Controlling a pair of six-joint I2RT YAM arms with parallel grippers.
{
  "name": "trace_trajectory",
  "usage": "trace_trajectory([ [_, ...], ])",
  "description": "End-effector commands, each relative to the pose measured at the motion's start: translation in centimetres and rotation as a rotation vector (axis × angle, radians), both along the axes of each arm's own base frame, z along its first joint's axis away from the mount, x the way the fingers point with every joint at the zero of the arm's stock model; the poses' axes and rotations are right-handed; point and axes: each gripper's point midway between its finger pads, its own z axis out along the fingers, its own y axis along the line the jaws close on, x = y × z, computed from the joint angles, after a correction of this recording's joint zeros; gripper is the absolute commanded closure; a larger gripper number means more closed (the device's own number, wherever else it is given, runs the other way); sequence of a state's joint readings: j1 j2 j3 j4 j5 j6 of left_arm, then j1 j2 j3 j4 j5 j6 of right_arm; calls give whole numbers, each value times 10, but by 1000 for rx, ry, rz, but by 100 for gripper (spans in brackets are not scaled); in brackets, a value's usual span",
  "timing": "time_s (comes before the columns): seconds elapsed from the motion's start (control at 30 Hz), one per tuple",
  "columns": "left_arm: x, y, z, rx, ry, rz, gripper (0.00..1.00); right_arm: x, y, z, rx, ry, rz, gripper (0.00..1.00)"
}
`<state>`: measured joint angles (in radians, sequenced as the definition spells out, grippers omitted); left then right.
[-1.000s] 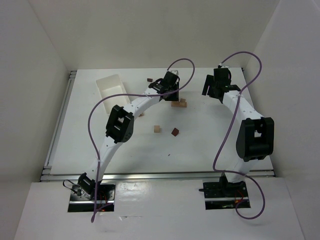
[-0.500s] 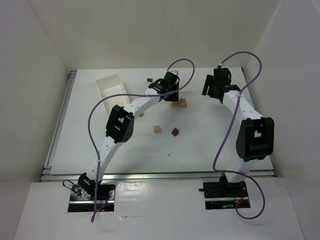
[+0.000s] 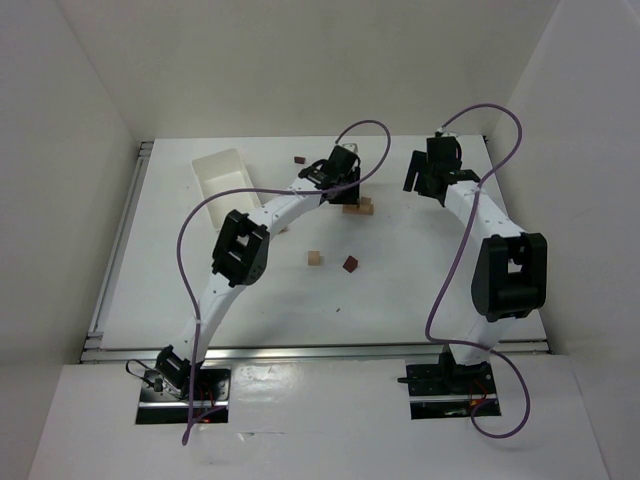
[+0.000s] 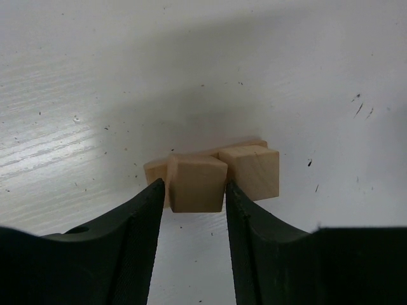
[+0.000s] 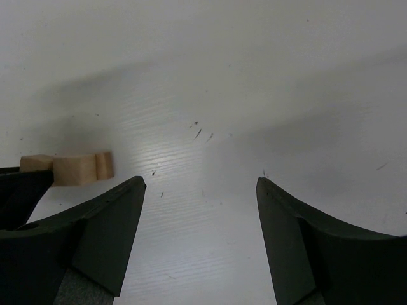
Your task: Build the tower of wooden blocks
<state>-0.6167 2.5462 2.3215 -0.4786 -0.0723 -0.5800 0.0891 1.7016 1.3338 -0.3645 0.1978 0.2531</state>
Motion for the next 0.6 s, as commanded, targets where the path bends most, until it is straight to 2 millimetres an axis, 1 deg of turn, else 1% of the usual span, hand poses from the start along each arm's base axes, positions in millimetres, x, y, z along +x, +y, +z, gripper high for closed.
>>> trace_trajectory([
  [0.0, -6, -13, 9, -25, -11, -23, 49, 3, 2, 3, 0, -6, -2, 21],
  [0.03, -5, -13, 15, -31, -19, -23, 49, 3, 2, 3, 0, -6, -2, 21],
  [0.07, -5, -13, 15, -31, -19, -23, 49, 3, 2, -1, -1, 3, -2, 21],
  [0.13, -5, -13, 15, -31, -19, -23, 49, 3, 4, -1, 5, 4, 5, 21],
  [0.17, -5, -13, 22, -37, -27, -23, 45, 3, 5, -2, 11, 4, 12, 21],
  [0.2, -5, -13, 22, -37, -27, -23, 45, 3, 5, -2, 11, 4, 12, 21],
  [0.23, -7, -12, 21, -32, -20, -23, 45, 4, 5, -6, 10, 13, 12, 21],
  [0.27, -5, -11, 28, -34, -33, -16, 45, 6, 8, -2, 18, 5, 20, 21],
  [0.3, -5, -11, 28, -34, -34, -16, 45, 6, 8, -2, 18, 5, 20, 21],
  [0.33, -4, -10, 36, -35, -48, -9, 45, 6, 8, -2, 18, 5, 20, 21],
  [0.4, -6, -6, 35, -17, -47, -7, 45, 7, 12, -1, 34, -3, 37, 21],
  [0.43, -5, -6, 42, -23, -56, -7, 45, 7, 13, -1, 40, -2, 44, 21],
  [0.47, -4, -4, 42, -18, -60, 1, 45, 7, 17, -1, 55, -1, 60, 21],
  [0.5, -4, -4, 49, -24, -68, 1, 45, 9, 19, 3, 63, -9, 69, 21],
  [0.53, -5, -2, 47, -12, -64, 9, 45, 9, 21, -2, 69, 2, 76, 21],
  [0.57, -5, -1, 55, -14, -79, 3, 45, 11, 21, -1, 69, -7, 76, 21],
])
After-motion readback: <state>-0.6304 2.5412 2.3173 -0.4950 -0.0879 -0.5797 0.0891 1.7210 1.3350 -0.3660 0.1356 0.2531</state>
